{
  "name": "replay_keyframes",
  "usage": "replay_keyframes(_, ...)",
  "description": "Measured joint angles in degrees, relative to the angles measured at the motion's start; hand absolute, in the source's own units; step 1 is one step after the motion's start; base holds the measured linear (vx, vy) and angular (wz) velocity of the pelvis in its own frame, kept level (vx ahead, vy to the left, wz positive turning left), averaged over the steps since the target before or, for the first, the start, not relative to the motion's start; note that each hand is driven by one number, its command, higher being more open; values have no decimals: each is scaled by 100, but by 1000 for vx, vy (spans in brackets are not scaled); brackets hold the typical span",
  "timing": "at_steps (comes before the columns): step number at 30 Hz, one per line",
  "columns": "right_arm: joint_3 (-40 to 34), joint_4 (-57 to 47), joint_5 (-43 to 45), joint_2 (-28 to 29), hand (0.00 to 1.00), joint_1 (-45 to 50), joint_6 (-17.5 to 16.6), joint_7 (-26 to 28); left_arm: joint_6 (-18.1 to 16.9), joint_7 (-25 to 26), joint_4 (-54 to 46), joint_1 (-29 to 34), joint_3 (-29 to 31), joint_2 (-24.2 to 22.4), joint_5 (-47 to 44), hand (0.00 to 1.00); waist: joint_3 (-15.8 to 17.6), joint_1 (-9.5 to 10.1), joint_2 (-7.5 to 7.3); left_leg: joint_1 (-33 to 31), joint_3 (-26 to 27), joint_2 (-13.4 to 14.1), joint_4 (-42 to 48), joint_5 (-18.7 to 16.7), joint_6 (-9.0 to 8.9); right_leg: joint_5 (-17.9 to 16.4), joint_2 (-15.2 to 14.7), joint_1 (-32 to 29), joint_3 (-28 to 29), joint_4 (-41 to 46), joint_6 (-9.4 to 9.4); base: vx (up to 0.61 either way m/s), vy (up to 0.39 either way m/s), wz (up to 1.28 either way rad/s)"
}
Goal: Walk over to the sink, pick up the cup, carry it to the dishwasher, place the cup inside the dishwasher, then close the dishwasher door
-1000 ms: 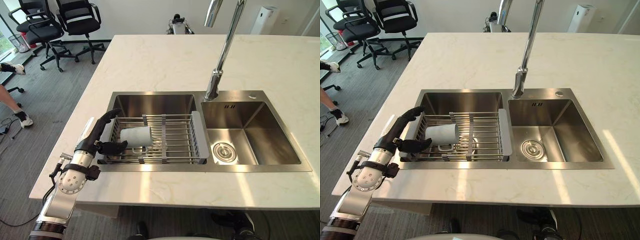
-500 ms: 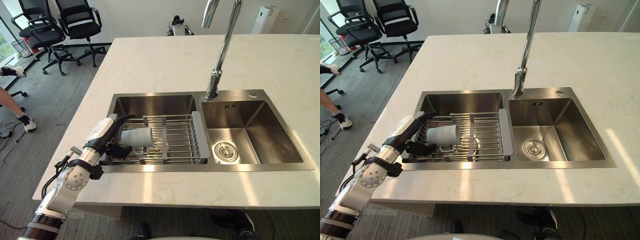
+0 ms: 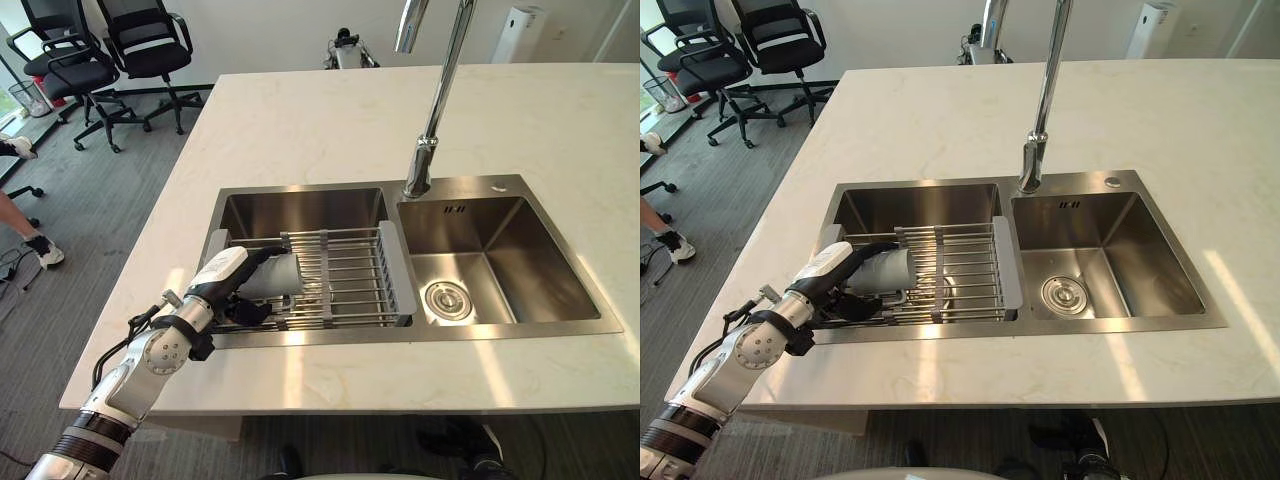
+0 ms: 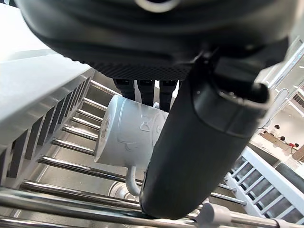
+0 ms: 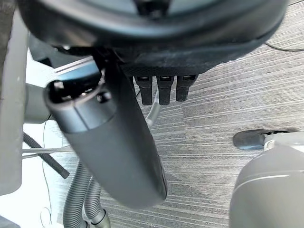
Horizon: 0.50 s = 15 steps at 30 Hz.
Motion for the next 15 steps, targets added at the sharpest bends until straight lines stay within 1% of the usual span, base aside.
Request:
replay_keyframes(1, 7, 59, 2, 1, 90, -41, 6, 2, 66, 4, 448, -290, -119, -33, 43, 90, 8, -102, -12, -2, 10, 1, -2, -2, 2, 9, 1, -1, 13, -13, 2, 0, 0, 0)
replay_keyframes(4, 7, 59, 4, 1, 90, -62, 7, 3, 190, 8, 674, -443, -124, -131, 218, 90, 14, -130, -22, -2, 42, 5, -3, -6, 6, 41, 2, -3, 40, -49, 5, -1, 1, -7)
replay_keyframes(5, 7, 59, 4, 1, 90, -61, 9, 2, 192, 13, 715, -487, -123, -170, 252, 30, 20, -128, -31, -3, 64, 5, -3, -9, 9, 66, 1, -1, 60, -82, 8, -5, 5, -7)
replay_keyframes(11, 12, 59, 4, 8, 90, -60, 29, 5, 245, -2, 1027, -847, -253, -190, 424, 30, 39, -141, -62, -3, 77, 4, -4, -10, 11, 78, -3, -3, 73, -90, 12, -1, 1, -1)
replay_keyframes(12, 13, 59, 5, 9, 90, -60, 30, 5, 297, -3, 1101, -898, -256, -177, 429, 30, 41, -148, -63, -4, 78, 2, -4, -11, 12, 78, -6, -2, 73, -93, 12, 0, 0, 0)
replay_keyframes(15, 39, 59, 6, 17, 90, -63, 35, 5, 332, 3, 1100, -958, -267, -175, 407, 30, 51, -157, -79, -5, 79, 1, -3, -12, 14, 79, -7, -2, 73, -99, 13, 0, 0, 0)
